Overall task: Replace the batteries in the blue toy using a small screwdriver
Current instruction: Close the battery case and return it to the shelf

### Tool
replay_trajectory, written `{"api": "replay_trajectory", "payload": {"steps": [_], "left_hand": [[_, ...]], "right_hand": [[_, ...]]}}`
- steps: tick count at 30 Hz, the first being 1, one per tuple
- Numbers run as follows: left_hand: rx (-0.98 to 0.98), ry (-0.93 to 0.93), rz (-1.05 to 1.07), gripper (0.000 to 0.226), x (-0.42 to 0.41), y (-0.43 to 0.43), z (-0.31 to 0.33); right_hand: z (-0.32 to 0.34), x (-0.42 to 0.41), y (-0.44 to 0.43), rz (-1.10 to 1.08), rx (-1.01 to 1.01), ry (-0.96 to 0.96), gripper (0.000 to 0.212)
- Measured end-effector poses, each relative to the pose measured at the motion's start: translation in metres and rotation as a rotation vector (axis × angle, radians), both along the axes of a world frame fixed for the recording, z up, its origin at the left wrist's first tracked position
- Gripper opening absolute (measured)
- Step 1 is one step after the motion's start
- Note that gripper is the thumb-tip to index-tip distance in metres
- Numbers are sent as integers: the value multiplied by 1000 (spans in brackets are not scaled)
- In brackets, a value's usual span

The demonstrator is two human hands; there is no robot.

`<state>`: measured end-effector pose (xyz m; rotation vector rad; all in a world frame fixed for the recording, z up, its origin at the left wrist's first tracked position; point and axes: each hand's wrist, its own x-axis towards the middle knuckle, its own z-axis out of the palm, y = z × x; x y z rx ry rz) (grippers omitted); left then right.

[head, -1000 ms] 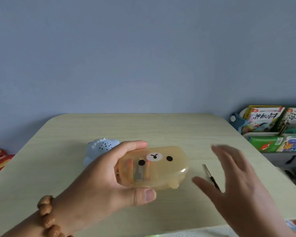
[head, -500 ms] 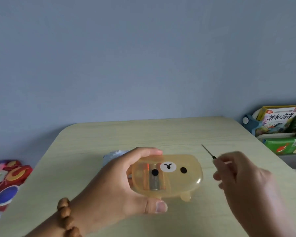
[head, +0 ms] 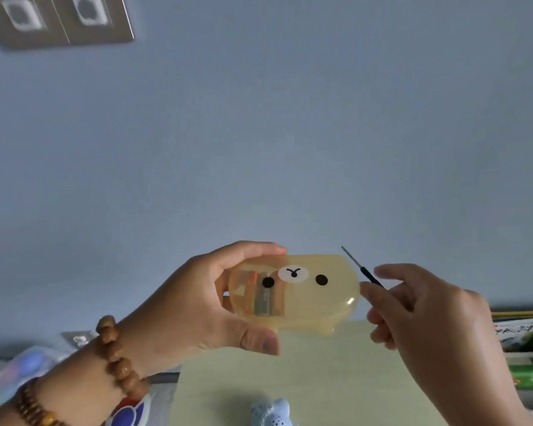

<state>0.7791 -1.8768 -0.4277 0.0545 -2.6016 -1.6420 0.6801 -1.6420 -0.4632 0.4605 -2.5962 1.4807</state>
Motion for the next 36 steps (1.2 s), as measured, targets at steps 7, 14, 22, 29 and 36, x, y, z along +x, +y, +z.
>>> {"api": "replay_trajectory", "payload": {"steps": [7, 14, 22, 29, 36], "left_hand": [[79, 38, 23, 90, -13, 17, 50], [93, 3, 6, 85, -1, 57, 224], [47, 12, -76, 89, 17, 109, 389], [54, 72, -250, 91, 14, 154, 435], [55, 102, -538, 86, -7, 223, 454]], "right_hand": [[72, -10, 17, 21, 33, 51, 17], [250, 17, 58, -16, 151, 58, 20], [447, 67, 135, -205, 134, 106, 20], [467, 106, 182, -377, 185, 125, 17], [478, 141, 251, -648, 266, 101, 19]]}}
